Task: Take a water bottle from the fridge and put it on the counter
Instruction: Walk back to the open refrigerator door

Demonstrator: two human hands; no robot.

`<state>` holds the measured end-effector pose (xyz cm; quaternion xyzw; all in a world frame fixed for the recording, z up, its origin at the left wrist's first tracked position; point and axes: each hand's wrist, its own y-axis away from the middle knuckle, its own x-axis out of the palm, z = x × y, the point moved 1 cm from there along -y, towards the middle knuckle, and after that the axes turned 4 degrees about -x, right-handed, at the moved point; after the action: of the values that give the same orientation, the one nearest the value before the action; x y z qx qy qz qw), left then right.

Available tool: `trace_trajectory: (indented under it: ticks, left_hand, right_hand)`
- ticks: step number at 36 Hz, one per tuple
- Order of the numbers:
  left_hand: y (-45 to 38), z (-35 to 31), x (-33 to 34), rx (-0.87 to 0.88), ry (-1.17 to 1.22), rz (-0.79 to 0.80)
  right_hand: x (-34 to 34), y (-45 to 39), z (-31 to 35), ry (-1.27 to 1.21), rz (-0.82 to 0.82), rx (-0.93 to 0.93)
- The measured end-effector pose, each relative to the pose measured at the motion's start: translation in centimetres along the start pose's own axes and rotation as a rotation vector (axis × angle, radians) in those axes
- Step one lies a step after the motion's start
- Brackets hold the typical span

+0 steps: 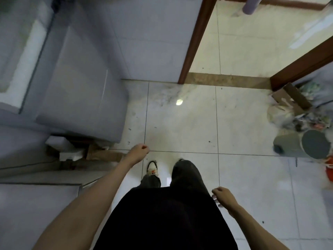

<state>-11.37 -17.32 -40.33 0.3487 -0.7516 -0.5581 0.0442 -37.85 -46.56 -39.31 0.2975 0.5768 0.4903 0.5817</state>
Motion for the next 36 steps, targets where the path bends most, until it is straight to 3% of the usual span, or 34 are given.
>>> trace_trajectory:
  ticks: [5, 9, 12, 16, 25, 31, 36]
  left_hand:
    - [-4.1, -11.6, -1.8, 0.120, 0.001, -0.024]
    - [-6.4, -16.1, -2.0, 0.052, 0.041, -0.077]
    - [-6.7, -17.1, -1.7, -0.048, 0.110, -0.103]
    - [-6.4, -16.2, -1.0, -0.208, 0.263, -0.165]
    - [-4.7, -11.5, 1.0, -0.553, 0.443, -0.133]
    - [-8.1, -14.3, -0.9, -0.567, 0.475, -0.127]
    - [-11.9, -19.5, -5.2, -0.403, 0.426, -0.163]
  right_hand:
    - [-5.3, -4.5, 3.1, 0.089, 0.042, 0.070]
    - [-10.5, -8.8, 8.3, 0.290, 0.048, 0.003]
    - [-15.2, -11.2, 13.9, 0.378, 0.027, -0.052]
    - [-20.6, -13.5, 23.0, 0.302, 0.092, -0.130]
    - [-27.3, -16.6, 42.2, 0.246, 0.077, -0.397]
    - [-29.0, -19.5, 48.3, 0.317, 0.037, -0.466]
    - [-29.3, -19.7, 48.2, 0.371, 0.078, -0.406]
